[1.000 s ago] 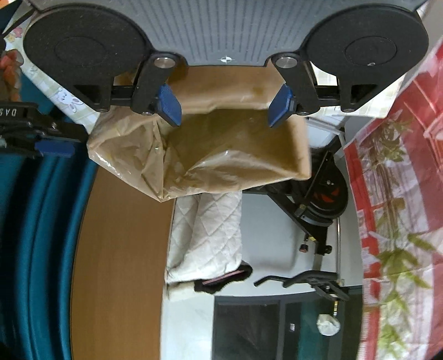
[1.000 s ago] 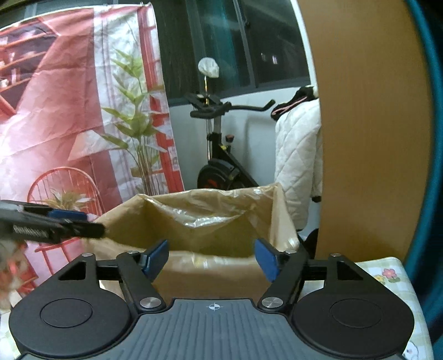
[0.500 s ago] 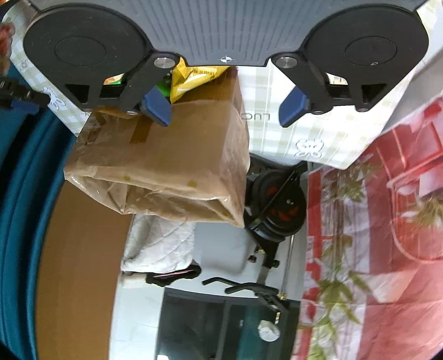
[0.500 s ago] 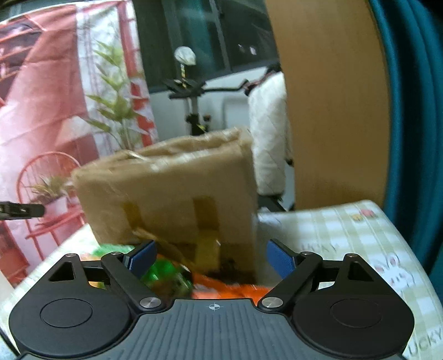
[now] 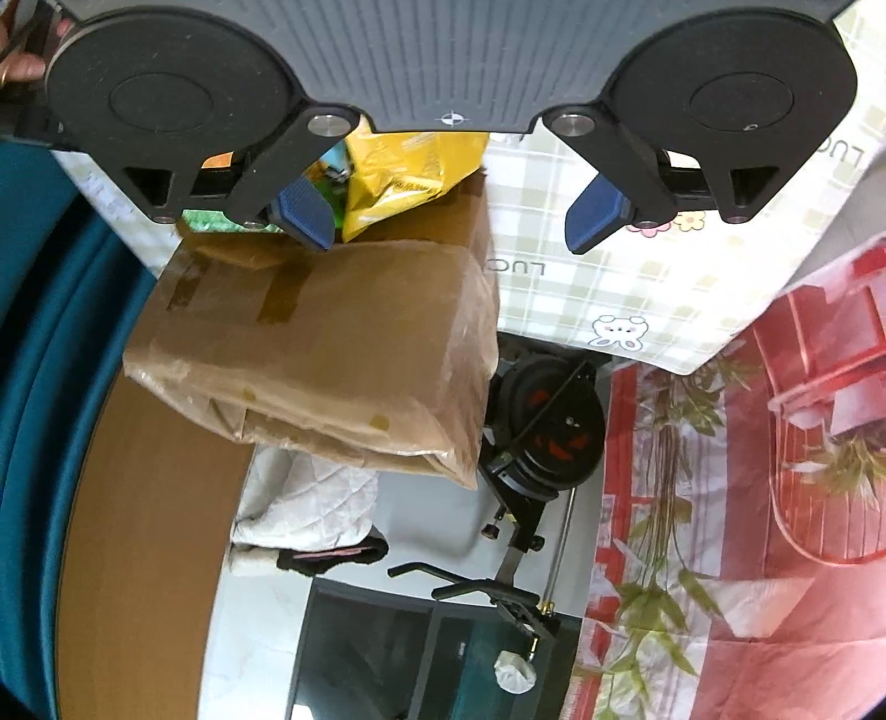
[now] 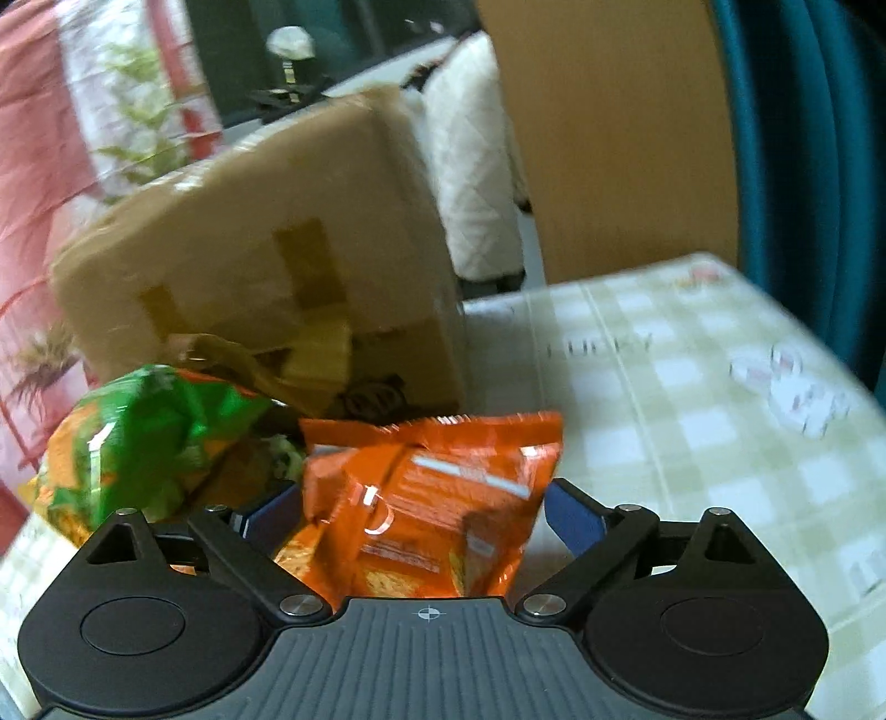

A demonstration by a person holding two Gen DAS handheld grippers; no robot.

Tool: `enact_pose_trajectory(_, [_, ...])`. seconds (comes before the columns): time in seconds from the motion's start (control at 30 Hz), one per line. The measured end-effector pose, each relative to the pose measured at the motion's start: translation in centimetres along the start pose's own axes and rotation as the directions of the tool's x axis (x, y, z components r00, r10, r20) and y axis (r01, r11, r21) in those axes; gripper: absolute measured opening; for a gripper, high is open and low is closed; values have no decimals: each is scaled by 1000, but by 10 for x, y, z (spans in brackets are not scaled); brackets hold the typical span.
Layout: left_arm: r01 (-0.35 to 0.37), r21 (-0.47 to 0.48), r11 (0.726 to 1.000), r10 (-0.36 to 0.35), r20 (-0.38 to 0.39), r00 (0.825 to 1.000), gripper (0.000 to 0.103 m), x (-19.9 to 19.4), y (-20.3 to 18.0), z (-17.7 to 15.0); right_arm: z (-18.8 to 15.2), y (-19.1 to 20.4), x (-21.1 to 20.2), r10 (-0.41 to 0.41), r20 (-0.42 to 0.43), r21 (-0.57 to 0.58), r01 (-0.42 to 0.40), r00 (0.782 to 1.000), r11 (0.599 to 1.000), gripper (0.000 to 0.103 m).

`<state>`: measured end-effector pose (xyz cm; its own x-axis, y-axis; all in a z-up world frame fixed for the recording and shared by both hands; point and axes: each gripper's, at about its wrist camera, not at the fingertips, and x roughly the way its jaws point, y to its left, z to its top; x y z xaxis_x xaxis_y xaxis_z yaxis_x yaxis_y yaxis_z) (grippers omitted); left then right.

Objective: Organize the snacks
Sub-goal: 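Grasp the yellow bag with the left tool while the right tool grasps the orange chip bag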

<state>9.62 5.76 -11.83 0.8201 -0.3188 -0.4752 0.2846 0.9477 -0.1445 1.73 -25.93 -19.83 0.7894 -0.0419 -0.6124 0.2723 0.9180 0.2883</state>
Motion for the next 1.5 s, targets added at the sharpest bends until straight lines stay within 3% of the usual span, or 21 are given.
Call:
enact_pose_trajectory(0.03, [-1, 3, 1000, 1, -3, 1000, 92, 0, 1, -1, -1, -2, 3, 6, -8, 14, -6, 1000, 1000, 91])
enact_pose_trajectory(0.13, [0, 10, 1000, 0, -20, 1000, 91, 2, 4, -5, -7, -2, 7, 25, -29, 26, -25, 999, 999, 76])
enact_pose_trajectory(0.3, [19, -17, 1000, -20, -78, 997, 87, 14, 10, -13, -9, 7, 2, 30, -8, -44, -30, 1000, 999, 64])
enact_pose_trajectory(0.43, [45, -18, 999, -47, -114, 992, 87, 26, 9, -15, -6, 14, -2, 37, -3, -72, -37, 999, 997, 61])
enact_pose_trajectory(0.63, [157, -48, 986, -163, -200, 966, 87, 51, 13, -14, -1, 23, -9, 51, 16, -95, -49, 999, 994, 58])
enact_pose_trajectory(0.83, [186, -36, 982, -189, -157, 969, 87, 32, 24, -27, 4, 22, -16, 55, 28, -98, -52, 998, 994, 57])
enact_pose_trajectory(0.97, [195, 63, 979, -184, -142, 973, 87, 19, 19, -41, 6, 21, -17, 50, 38, -90, -47, 998, 995, 57])
enact_pose_trajectory(1.1, [161, 202, 966, -135, -136, 981, 87, 18, 5, -56, 6, 23, -16, 51, 33, -88, -48, 998, 995, 57])
enact_pose_trajectory(1.23, [116, 247, 962, -89, -115, 989, 87, 29, -2, -64, 6, 24, -16, 52, 27, -92, -50, 998, 995, 57])
enact_pose_trajectory(1.5, [47, 375, 926, -21, -75, 997, 87, 58, -25, -67, 7, 22, -19, 44, 25, -82, -41, 999, 996, 57])
